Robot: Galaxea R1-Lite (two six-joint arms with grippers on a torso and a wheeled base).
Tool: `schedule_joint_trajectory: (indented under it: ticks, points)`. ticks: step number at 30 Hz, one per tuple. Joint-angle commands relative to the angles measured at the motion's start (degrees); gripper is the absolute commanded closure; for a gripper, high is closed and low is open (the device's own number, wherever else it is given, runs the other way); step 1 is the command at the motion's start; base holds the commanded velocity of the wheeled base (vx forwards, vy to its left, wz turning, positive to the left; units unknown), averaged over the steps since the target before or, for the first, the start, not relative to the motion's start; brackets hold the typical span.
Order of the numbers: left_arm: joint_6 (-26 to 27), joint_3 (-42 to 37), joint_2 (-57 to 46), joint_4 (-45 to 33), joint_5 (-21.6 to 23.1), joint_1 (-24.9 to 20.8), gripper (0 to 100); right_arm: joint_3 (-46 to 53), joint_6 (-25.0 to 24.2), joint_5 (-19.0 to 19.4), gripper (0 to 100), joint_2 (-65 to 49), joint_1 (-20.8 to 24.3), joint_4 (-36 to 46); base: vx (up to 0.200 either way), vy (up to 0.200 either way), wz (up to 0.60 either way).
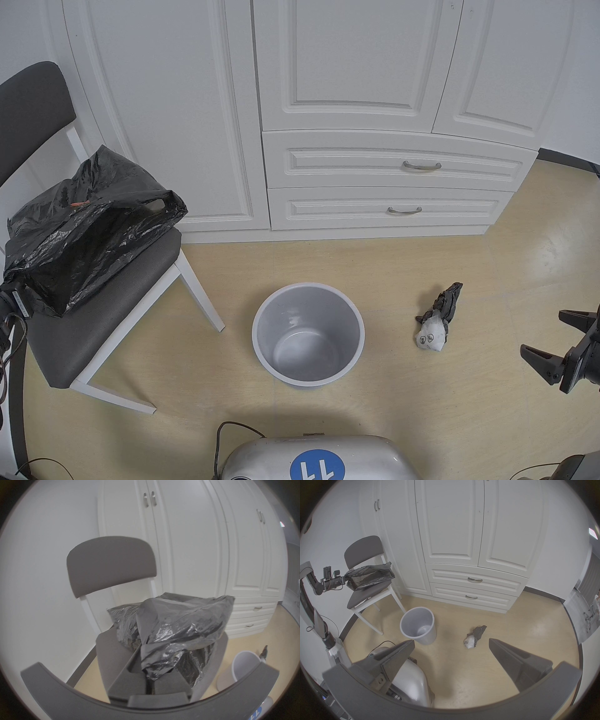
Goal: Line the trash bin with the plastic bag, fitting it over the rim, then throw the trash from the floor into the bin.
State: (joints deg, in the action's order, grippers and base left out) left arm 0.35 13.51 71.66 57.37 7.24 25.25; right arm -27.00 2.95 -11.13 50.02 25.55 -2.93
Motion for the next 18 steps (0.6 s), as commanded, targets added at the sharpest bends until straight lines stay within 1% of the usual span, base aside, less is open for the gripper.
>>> schedule_joint_trajectory:
  ticks: [1, 2, 3, 6, 8, 9, 10, 12, 13, 15, 16, 17, 18]
  points:
    - [0.17, -0.41, -10.04, -2.0, -0.39, -13.65, 100, -0.07, 0.13, -0.3, 0, -1.77, -0.15, -1.21, 0.0, 0.0, 0.0]
    - [0.17, -0.41, -10.04, -2.0, -0.39, -13.65, 100, -0.07, 0.13, -0.3, 0, -1.77, -0.15, -1.21, 0.0, 0.0, 0.0]
    - [0.17, 3.63, -11.45, -6.92, -3.29, -21.12, 100, 0.11, 0.21, -1.0, 0, -3.0, -0.24, -2.52, 0.0, 0.0, 0.0]
    - [-0.53, 7.41, -12.42, -10.7, -6.1, -25.86, 100, 0.02, 0.3, -1.53, 0, -3.44, -0.59, -2.61, 0.0, 0.0, 0.0]
    - [-2.02, 9.87, -15.23, -12.81, -6.98, -30.26, 100, 0.02, 0.3, -1.7, 0, -2.91, -0.77, -2.7, 0.0, 0.0, 0.0]
    - [-2.55, 11.81, -16.72, -14.39, -7.15, -33.16, 100, -0.07, 0.3, -1.7, 0, -2.82, -0.77, -2.7, 0.0, 0.0, 0.0]
    - [-2.64, 13.12, -17.16, -15.62, -7.24, -34.74, 100, -0.07, 0.39, -1.7, 0, -2.82, -0.77, -2.7, 0.0, 0.0, 0.0]
    - [-2.64, 13.3, -17.25, -15.88, -7.24, -34.91, 100, -0.07, 0.39, -1.7, 0, -2.82, -0.77, -2.79, 0.0, 0.0, 0.0]
    - [-2.64, 17.69, -18.48, -21.25, -9.35, -40.89, 100, 0.02, 1.36, -1.79, 0, -2.73, -0.77, -2.88, 0.0, 0.0, 0.0]
    - [-2.81, 17.96, -18.48, -22.21, -11.99, -45.2, 100, 0.02, 1.53, -1.79, 0, -2.73, -0.77, -2.79, 0.0, 0.0, 0.0]
    - [-3.43, 17.61, -18.48, -22.12, -13.75, -46.78, 100, 0.02, 1.53, -1.79, 0, -2.73, -0.68, -2.79, 0.0, 0.0, 0.0]
    - [-5.19, 17.17, -18.48, -22.12, -15.42, -47.57, 100, -0.16, 1.53, -1.79, 0, -2.73, -0.59, -2.88, 0.0, 0.0, 0.0]
    - [-6.95, 17.52, -18.48, -22.21, -16.12, -47.75, 100, -0.24, 1.53, -1.79, 0, -2.82, -0.59, -2.96, 0.0, 0.0, 0.0]
